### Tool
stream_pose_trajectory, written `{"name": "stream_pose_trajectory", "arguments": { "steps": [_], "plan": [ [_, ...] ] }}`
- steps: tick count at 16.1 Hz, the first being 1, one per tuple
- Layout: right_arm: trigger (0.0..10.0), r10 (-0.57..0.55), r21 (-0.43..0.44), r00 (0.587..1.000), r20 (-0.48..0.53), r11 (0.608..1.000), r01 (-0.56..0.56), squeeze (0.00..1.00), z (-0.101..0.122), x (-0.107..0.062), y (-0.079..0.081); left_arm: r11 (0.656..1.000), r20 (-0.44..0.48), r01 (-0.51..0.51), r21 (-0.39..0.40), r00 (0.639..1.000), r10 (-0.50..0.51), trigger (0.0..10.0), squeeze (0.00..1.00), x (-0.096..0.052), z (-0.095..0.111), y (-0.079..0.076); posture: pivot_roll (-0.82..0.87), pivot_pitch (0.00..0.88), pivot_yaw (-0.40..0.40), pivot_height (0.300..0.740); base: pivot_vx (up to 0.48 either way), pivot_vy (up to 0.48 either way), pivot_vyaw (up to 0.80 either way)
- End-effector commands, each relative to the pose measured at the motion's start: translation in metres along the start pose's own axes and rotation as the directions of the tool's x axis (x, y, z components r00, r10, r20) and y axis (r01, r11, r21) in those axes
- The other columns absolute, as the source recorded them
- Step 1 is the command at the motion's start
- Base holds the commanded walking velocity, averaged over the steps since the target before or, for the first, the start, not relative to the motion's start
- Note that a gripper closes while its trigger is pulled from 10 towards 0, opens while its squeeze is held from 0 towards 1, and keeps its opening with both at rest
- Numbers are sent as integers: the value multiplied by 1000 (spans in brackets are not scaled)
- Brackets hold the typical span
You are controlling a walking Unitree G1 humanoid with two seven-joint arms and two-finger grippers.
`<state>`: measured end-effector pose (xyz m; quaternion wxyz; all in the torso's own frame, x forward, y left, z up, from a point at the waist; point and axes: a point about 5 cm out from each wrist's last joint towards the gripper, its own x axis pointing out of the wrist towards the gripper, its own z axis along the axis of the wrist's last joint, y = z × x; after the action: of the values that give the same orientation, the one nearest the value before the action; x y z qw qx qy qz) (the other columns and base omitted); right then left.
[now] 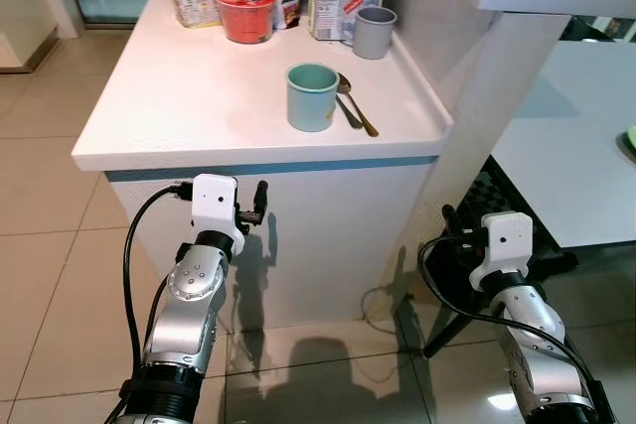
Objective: Setting the table
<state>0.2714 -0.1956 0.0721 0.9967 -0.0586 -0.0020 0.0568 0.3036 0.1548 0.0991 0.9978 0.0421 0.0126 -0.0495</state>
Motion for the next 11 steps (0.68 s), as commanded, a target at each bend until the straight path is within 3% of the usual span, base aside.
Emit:
{"name": "stream_pose_trajectory", "arguments": {
  "steps": [1, 11],
  "plan": [
    [10000, 6, -11, 1000, -13, 1000, -6, 0, -1, 0, -2, 1000, 3, 19, 5, 1000, -19, 10000, 0, 0, 0, -5, 14, 0, -52, 740, 0, 0, 0],
    [10000, -10, -12, 1000, -3, 1000, 10, 0, 1, 1, -7, 1000, 10, 27, -1, 1000, -27, 10000, 0, 7, 3, -10, -2, 0, -44, 740, 0, 0, 0]
  ]
}}
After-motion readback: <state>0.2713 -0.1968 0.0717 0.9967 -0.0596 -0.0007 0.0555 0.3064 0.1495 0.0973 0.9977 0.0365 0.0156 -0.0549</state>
